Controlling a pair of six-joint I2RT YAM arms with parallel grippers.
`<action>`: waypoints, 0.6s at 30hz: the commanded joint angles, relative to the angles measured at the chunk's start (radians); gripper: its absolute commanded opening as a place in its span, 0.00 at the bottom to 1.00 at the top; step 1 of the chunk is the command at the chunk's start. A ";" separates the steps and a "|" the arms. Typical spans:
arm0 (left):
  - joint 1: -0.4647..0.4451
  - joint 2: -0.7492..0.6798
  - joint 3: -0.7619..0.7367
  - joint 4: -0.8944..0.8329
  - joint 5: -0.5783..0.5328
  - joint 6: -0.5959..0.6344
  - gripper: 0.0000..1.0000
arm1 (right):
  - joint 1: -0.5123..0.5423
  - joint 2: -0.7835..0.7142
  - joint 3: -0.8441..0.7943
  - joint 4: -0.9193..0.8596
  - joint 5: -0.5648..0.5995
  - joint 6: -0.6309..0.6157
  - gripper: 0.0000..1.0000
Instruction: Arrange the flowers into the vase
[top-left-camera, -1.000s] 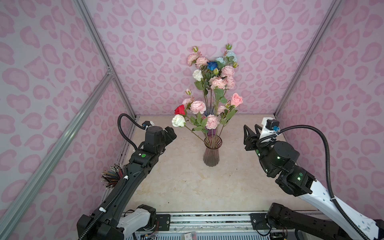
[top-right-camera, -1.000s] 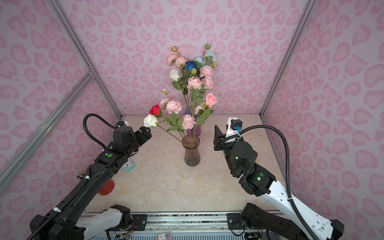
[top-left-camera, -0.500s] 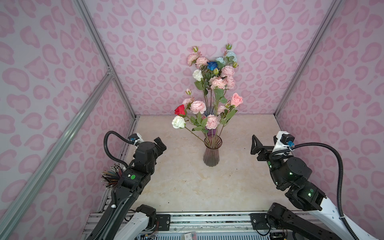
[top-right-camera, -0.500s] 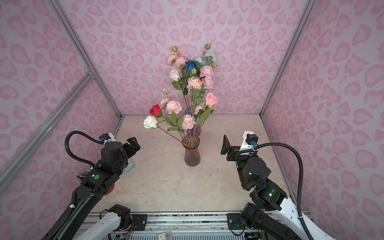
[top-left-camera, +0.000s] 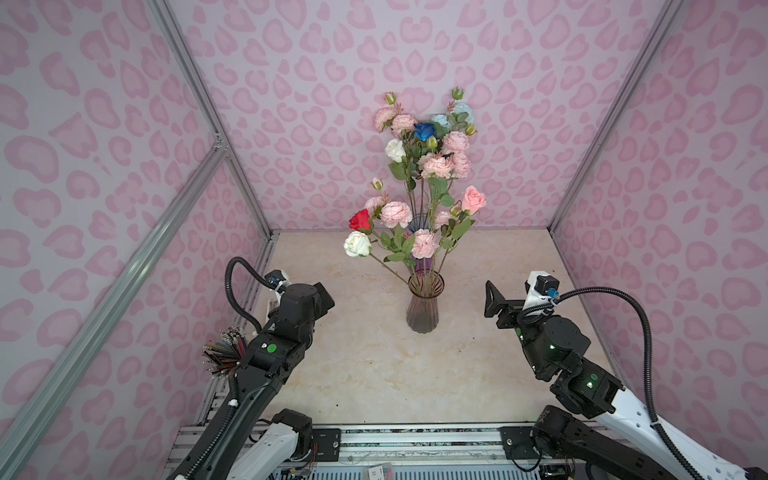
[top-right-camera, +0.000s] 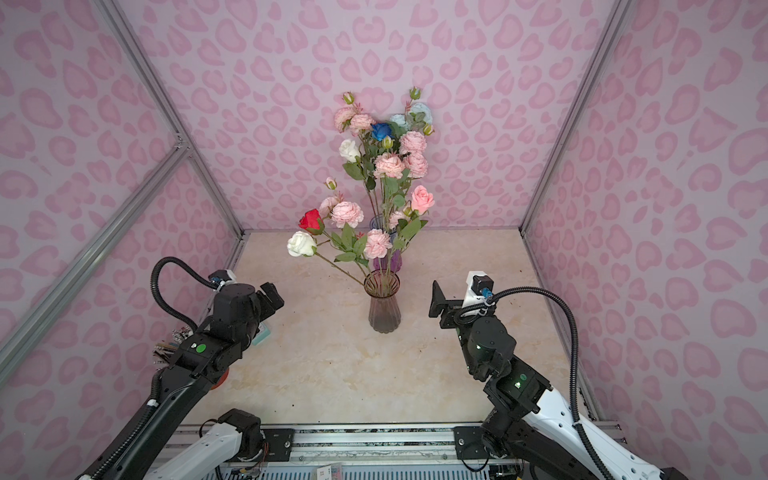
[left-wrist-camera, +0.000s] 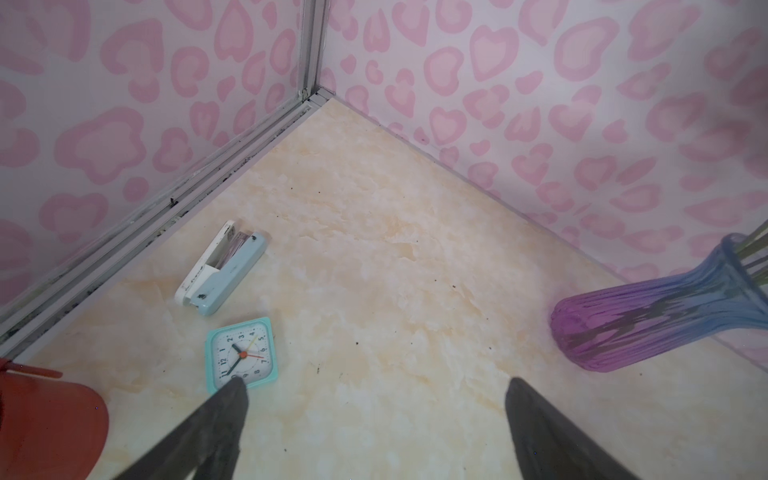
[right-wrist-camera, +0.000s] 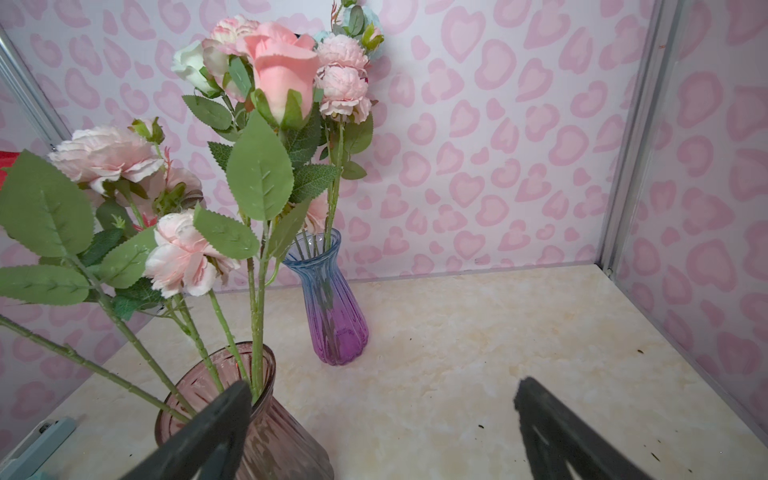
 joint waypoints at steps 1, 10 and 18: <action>0.000 0.016 -0.024 0.065 -0.002 0.125 0.98 | -0.001 -0.016 -0.044 0.075 0.052 -0.045 0.99; 0.000 0.159 -0.046 0.283 0.154 0.447 0.98 | -0.026 -0.050 -0.179 0.277 0.006 -0.145 0.99; 0.007 0.202 -0.220 0.663 0.163 0.615 0.98 | -0.087 0.031 -0.141 0.247 -0.062 -0.145 0.99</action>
